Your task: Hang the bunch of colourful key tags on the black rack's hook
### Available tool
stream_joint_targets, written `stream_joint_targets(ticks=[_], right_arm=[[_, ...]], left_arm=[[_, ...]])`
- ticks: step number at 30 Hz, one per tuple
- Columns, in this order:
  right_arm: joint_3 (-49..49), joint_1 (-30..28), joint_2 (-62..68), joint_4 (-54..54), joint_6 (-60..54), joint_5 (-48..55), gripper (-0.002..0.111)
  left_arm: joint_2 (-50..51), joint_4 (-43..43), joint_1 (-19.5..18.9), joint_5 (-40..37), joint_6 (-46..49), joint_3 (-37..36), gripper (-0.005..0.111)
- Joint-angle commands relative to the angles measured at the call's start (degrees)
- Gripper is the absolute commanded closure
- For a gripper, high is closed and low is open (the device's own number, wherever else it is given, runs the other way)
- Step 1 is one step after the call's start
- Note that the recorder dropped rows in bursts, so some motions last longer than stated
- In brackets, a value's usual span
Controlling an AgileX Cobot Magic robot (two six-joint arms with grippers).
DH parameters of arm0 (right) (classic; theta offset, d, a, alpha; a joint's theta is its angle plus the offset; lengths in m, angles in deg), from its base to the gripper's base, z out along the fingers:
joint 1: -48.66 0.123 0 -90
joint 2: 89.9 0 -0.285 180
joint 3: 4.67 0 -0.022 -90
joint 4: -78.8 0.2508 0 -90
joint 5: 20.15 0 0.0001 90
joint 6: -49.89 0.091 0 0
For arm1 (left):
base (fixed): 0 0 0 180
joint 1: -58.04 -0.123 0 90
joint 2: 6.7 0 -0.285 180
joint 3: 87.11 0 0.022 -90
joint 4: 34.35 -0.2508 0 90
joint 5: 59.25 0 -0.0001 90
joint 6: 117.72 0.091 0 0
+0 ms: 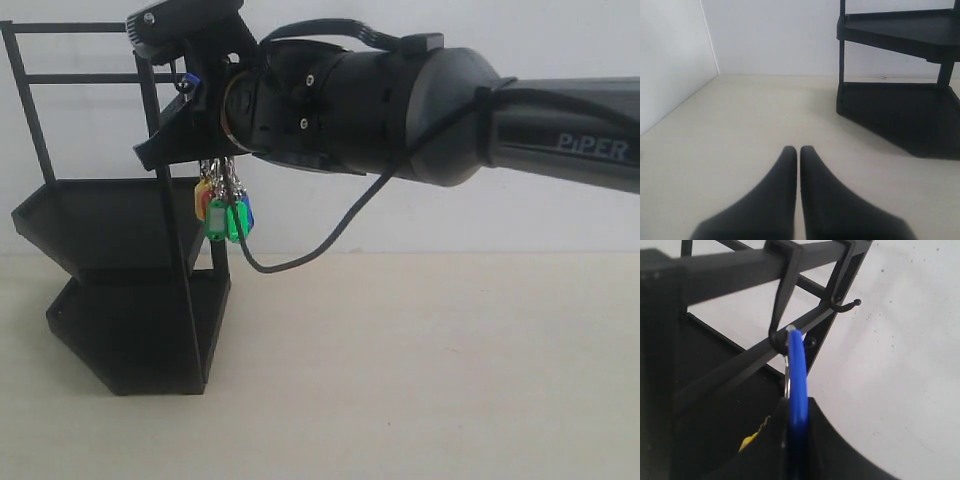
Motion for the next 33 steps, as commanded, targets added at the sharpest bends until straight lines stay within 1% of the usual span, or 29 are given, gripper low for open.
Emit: stream_joint_targets(ticks=[1,2,4,5,12,15,19,22,23,25,26,29,33], right_arm=[[0.59,-0.10,-0.48,-0.75,-0.48,-0.48,0.076],[0.59,-0.10,-0.48,-0.75,-0.50,-0.88,0.066],[0.59,-0.10,-0.48,-1.00,-0.50,-1.28,0.052],[0.59,-0.10,-0.48,-1.12,-0.50,-1.14,0.049],[0.59,-0.10,-2.93,0.28,0.31,5.82,0.049],[0.59,-0.10,-5.22,2.62,-0.14,5.79,0.049],[0.59,-0.10,-7.48,12.37,-8.56,6.62,0.049],[0.59,0.00,-9.07,20.27,-16.50,10.20,0.050],[0.59,0.00,-9.51,24.13,-19.24,11.38,0.053],[0.46,0.00,-10.47,29.12,-24.00,13.75,0.063],[-0.22,0.00,-11.15,32.31,-26.52,15.03,0.072],[-3.21,0.00,-13.45,38.64,-32.72,16.63,0.087],[-9.26,1.31,-17.39,39.66,-33.85,19.07,0.098]], left_arm=[[0.20,-0.01,0.07,0.04,-0.32,0.14,0.102],[0.20,-0.01,0.07,0.04,-0.32,0.14,0.102],[0.20,-0.01,0.07,0.04,-0.32,0.14,0.102],[0.20,-0.01,0.07,0.04,-0.32,0.14,0.102],[0.20,-0.01,0.07,0.04,-0.32,0.14,0.102],[0.20,-0.01,0.07,0.04,-0.32,0.14,0.102],[0.20,-0.01,0.07,0.04,-0.32,0.14,0.102],[0.20,-0.01,0.07,0.04,-0.32,0.14,0.102],[0.20,-0.01,0.07,0.04,-0.32,0.14,0.102],[0.20,-0.01,0.07,0.04,-0.32,0.14,0.102],[0.20,-0.01,0.07,0.04,-0.32,0.14,0.102],[0.20,-0.01,0.07,0.04,-0.32,0.14,0.102],[0.20,-0.01,0.07,0.04,-0.32,0.14,0.102]])
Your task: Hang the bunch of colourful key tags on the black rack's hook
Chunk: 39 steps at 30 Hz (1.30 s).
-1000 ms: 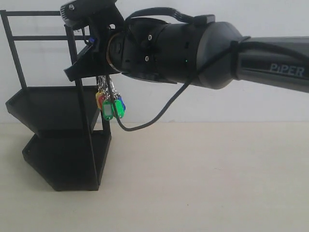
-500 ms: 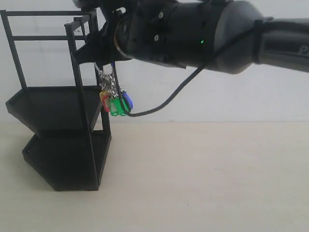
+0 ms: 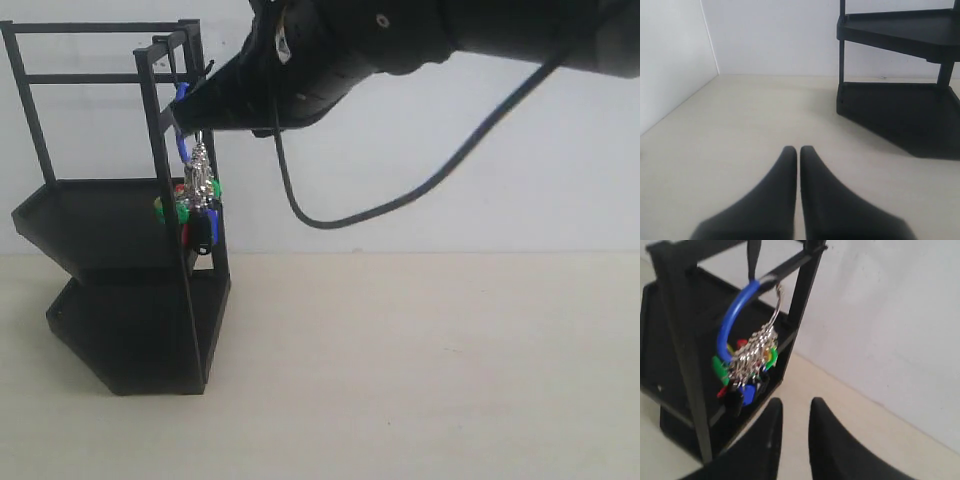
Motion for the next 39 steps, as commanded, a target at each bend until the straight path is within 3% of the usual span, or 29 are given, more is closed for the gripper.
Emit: stream_joint_targets(ticks=[1,3,12,18,26,39], right_arm=[[-6.67,1.55,-5.21,2.31,-2.50,3.46,0.102],[-11.75,2.15,-8.00,2.64,-1.23,3.58,0.109],[-36.47,6.63,-23.76,2.75,11.15,-3.68,0.108],[-47.62,9.65,-35.79,3.26,15.98,-5.39,0.108],[-52.31,11.70,-46.61,9.79,19.44,3.41,0.108],[-52.31,11.70,-51.77,9.60,19.44,3.09,0.108]], left_arm=[[0.20,-0.01,0.07,0.04,-0.32,0.14,0.102],[0.20,-0.01,0.07,0.04,-0.32,0.14,0.102],[0.20,-0.01,0.07,0.04,-0.32,0.14,0.102],[0.20,-0.01,0.07,0.04,-0.32,0.14,0.102],[0.20,-0.01,0.07,0.04,-0.32,0.14,0.102],[0.20,-0.01,0.07,0.04,-0.32,0.14,0.102]])
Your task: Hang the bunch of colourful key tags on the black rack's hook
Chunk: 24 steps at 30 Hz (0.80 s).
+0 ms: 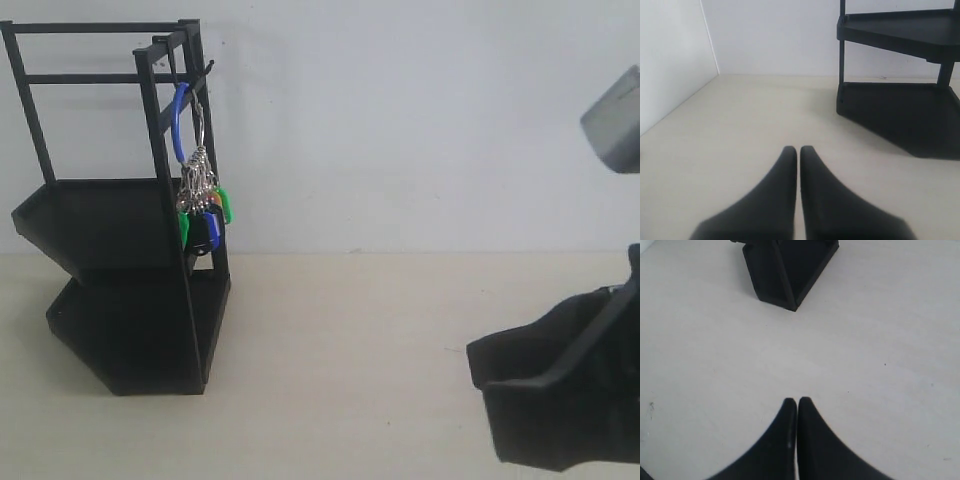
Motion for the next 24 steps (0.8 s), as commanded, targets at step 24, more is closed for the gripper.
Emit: stream_joint_targets(ticks=[24], right_arm=[[-37.53,-35.67,-31.18,0.34,0.85,-41.43,0.108]], left_arm=[[0.20,-0.01,0.07,0.15,-0.32,0.14,0.102]])
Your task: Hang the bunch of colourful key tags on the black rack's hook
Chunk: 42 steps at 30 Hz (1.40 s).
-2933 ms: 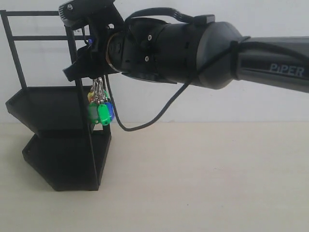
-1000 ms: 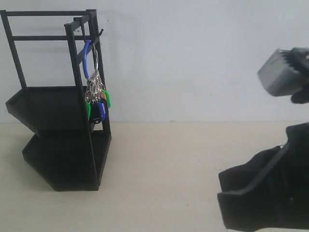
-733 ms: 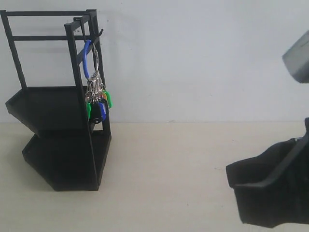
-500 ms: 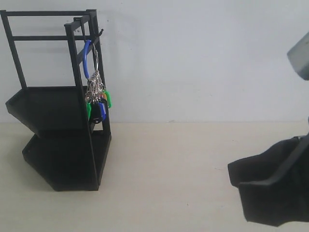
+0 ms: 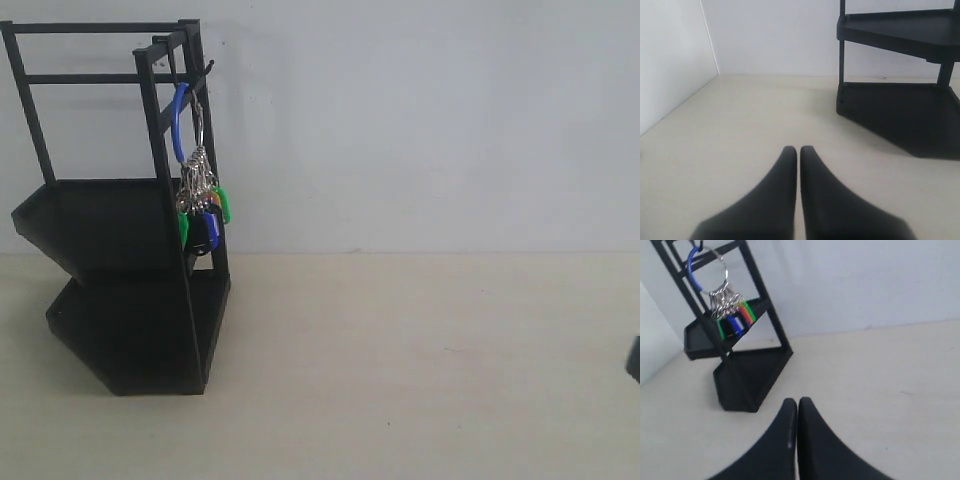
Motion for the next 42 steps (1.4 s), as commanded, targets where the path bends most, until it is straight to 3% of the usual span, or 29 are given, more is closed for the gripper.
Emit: stream_joint_targets(ticks=[1,6,13,23,25,31,42], right_arm=[[-7.42,-7.96,-12.70,-0.04,0.53,-2.92,0.108],[-10.84,-12.71,-25.43,-0.04,3.69,-2.66,0.108],[-12.11,-23.47,-25.69,0.18,12.90,-2.91,0.108],[-12.11,-23.52,-25.69,0.85,15.92,-3.30,0.108],[-12.11,-23.01,-25.69,5.90,9.92,-2.69,0.108],[-13.95,-21.93,-25.69,24.90,-26.21,-2.42,0.108],[-13.95,-21.93,-25.69,23.47,-33.69,17.47,0.108]], left_arm=[[0.20,-0.01,0.07,0.15,-0.32,0.14,0.102],[0.20,-0.01,0.07,0.15,-0.32,0.14,0.102],[0.20,-0.01,0.07,0.43,-0.32,0.14,0.102],[0.20,-0.01,0.07,0.19,-0.32,0.14,0.102],[0.20,-0.01,0.07,0.19,-0.32,0.14,0.102],[0.20,-0.01,0.07,0.19,-0.32,0.14,0.102],[0.20,-0.01,0.07,0.32,-0.32,0.14,0.102]])
